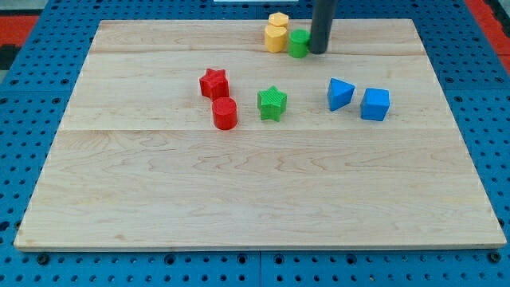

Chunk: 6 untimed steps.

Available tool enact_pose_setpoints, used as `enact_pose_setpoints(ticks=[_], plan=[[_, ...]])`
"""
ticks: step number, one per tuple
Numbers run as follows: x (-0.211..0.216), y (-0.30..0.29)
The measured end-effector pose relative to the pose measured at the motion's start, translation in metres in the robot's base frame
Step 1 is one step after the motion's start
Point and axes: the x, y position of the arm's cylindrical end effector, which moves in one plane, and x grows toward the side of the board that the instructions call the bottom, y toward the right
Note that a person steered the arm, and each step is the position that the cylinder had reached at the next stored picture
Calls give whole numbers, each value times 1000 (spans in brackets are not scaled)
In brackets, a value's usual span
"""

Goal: Move the green star bottom left to the yellow heart

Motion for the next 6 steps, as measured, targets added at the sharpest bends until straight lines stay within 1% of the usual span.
enact_pose_setpoints(ticks=[1, 2, 5, 6], plan=[[-22, -22], [11, 4], [183, -26], [155, -70]])
